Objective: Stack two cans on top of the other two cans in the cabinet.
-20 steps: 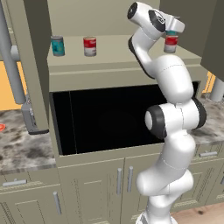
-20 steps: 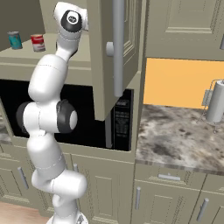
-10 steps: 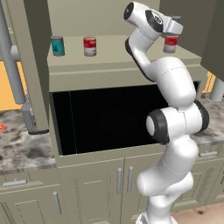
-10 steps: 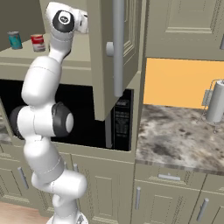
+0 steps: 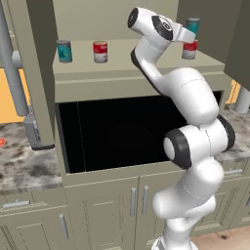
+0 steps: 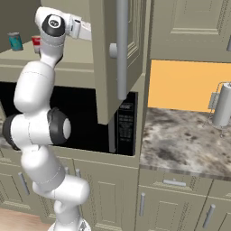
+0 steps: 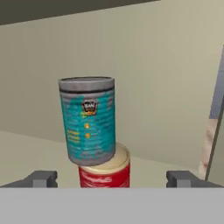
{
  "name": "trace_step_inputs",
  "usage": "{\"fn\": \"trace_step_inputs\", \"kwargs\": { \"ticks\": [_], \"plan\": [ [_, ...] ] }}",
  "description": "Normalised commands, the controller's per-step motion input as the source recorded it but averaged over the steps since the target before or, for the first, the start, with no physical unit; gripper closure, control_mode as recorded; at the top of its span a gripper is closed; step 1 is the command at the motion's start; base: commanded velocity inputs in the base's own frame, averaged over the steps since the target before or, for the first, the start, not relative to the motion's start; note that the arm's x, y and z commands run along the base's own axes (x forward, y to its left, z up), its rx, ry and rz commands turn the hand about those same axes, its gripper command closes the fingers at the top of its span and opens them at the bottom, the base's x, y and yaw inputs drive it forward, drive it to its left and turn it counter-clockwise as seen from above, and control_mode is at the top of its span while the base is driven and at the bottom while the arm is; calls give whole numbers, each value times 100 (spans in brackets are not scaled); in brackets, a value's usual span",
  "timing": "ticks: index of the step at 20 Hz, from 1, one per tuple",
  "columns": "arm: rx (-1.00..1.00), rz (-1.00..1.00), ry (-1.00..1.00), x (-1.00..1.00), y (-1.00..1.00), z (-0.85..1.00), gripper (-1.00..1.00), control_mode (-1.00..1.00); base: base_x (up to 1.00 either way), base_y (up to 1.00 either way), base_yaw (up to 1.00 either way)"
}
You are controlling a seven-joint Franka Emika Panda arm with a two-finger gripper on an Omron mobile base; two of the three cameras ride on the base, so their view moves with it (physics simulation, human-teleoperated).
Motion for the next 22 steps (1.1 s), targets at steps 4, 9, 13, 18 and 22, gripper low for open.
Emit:
{"fn": "trace_step_inputs", "kwargs": {
  "ticks": [4,9,13,18,22],
  "plan": [
    [0,17,2,-22,38,-2,-100,-100,0,0,0],
    [0,52,11,-25,36,-3,-100,-100,0,0,0],
    [0,73,10,-21,37,-5,-100,-100,0,0,0],
    [0,80,13,-7,33,-17,-100,-100,0,0,0],
    [2,71,1,2,26,-19,-100,-100,0,0,0]
  ]
}}
